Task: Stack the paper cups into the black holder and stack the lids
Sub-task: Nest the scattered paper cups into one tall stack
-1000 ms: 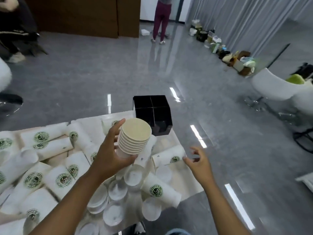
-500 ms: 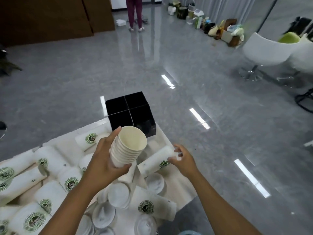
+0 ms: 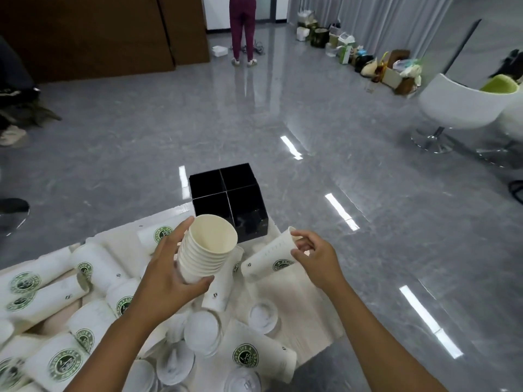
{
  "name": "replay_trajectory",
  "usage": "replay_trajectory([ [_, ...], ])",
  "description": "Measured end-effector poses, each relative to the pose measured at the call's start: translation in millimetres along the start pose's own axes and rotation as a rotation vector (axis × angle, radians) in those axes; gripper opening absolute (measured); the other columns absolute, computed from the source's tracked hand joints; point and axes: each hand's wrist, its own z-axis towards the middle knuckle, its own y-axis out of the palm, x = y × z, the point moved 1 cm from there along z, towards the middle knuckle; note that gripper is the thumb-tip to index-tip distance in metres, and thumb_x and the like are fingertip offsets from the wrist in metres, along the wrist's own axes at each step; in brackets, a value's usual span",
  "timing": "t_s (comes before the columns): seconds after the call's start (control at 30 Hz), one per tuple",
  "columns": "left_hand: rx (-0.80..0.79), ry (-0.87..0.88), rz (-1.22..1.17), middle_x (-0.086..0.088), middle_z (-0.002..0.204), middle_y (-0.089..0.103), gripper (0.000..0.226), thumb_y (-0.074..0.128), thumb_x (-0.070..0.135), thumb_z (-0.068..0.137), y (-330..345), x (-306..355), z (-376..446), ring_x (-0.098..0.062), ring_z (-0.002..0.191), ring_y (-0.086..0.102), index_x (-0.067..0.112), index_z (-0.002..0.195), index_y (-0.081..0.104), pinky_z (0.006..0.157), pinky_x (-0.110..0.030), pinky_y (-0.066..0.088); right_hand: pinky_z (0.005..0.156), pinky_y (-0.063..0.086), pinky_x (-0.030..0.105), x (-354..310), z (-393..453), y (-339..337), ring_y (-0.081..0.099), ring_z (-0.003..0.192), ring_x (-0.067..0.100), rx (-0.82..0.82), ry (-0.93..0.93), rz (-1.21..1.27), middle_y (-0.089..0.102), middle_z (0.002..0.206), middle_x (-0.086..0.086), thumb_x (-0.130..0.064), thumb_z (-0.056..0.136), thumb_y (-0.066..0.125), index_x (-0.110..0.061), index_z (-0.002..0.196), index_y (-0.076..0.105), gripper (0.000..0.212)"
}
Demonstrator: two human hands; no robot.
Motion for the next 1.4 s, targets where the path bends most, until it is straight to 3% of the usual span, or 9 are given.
replay_trajectory([
  [0.1,0.068,-0.012,-0.022,0.016,0.147,0.049,0.117,0.098,0.020,0.065,-16.7,0.1,-6.3,-0.004,0.131,0.051,0.054,0.154,0.029,0.098,-0.031,0.048,0.078,0.045,0.010,-63.4,5.7,-12.5,0.063,0.085,0.002,0.036,-0.114,-0.011,0.070,0.092,-0.008,-0.002,0.085,0.075,-0.037,0.109,0.071,0.042],
  [0.2,0.136,-0.040,-0.044,0.015,0.143,0.051,0.117,0.097,0.021,0.066,-38.1,-1.9,-16.6,-0.001,0.127,0.052,0.061,0.151,0.027,0.094,-0.024,0.047,0.085,0.047,0.016,-136.3,8.2,-18.0,0.064,0.088,0.001,0.045,-0.271,-0.019,0.071,0.092,-0.013,-0.005,0.085,0.076,-0.033,0.110,0.073,0.037],
  [0.33,0.227,-0.074,-0.091,0.037,0.132,0.051,0.115,0.097,0.020,0.067,-70.7,-1.3,-33.9,0.003,0.119,0.056,0.065,0.146,0.026,0.086,-0.010,0.048,0.090,0.050,0.023,-227.7,0.0,-9.2,0.067,0.094,0.006,0.004,-0.505,0.051,0.073,0.095,-0.011,-0.007,0.087,0.076,-0.029,0.114,0.074,0.034],
  [0.57,0.345,-0.118,-0.135,0.023,0.134,0.055,0.115,0.097,0.025,0.067,-134.2,-1.4,-61.4,0.001,0.112,0.062,0.065,0.147,0.026,0.083,-0.022,0.054,0.091,0.051,0.026,-326.9,-29.1,48.5,0.068,0.097,0.011,-0.177,-0.798,0.125,0.073,0.099,-0.011,-0.003,0.088,0.076,-0.025,0.116,0.073,0.036],
  [0.67,0.385,-0.112,-0.125,0.034,0.130,0.054,0.115,0.097,0.024,0.067,-159.1,0.5,-75.3,0.004,0.111,0.061,0.065,0.147,0.025,0.083,-0.022,0.053,0.093,0.050,0.027,-349.9,-41.9,80.6,0.067,0.099,0.012,-0.292,-0.821,0.119,0.074,0.100,-0.009,-0.004,0.088,0.076,-0.027,0.115,0.074,0.035],
  [0.8,0.426,-0.109,-0.114,0.031,0.128,0.056,0.118,0.098,0.026,0.066,-190.1,0.0,-94.9,0.001,0.110,0.063,0.068,0.147,0.022,0.085,-0.025,0.056,0.087,0.045,0.011,-373.8,-60.6,121.9,0.066,0.095,0.011,-0.425,-0.846,0.105,0.074,0.100,-0.005,0.000,0.088,0.075,-0.021,0.115,0.075,0.034],
  [0.93,0.465,-0.122,-0.105,0.021,0.128,0.057,0.123,0.098,0.032,0.066,-217.9,-1.1,-119.6,0.001,0.110,0.064,0.072,0.146,0.015,0.085,-0.025,0.055,0.086,0.044,0.012,-391.7,-76.0,165.4,0.065,0.093,0.014,-0.535,-0.916,0.055,0.074,0.099,-0.002,-0.002,0.087,0.076,-0.022,0.111,0.077,0.031],
  [1.17,0.534,-0.150,-0.094,0.035,0.118,0.058,0.124,0.095,0.039,0.064,-255.1,-10.4,-164.4,-0.001,0.108,0.066,0.066,0.152,0.011,0.091,-0.039,0.060,0.089,0.053,0.026,-389.1,-116.7,252.8,0.068,0.095,0.012,-0.701,-1.021,0.000,0.073,0.100,-0.013,-0.008,0.085,0.079,-0.019,0.107,0.079,0.024],
  [1.4,0.572,-0.188,-0.119,0.023,0.134,0.057,0.120,0.095,0.039,0.063,-270.9,-33.1,-209.9,-0.004,0.119,0.062,0.063,0.153,0.019,0.097,-0.040,0.058,0.087,0.048,0.017,-374.3,-150.9,300.3,0.066,0.097,0.010,-0.758,-1.052,0.004,0.074,0.103,-0.012,-0.011,0.087,0.078,-0.020,0.109,0.078,0.024],
])
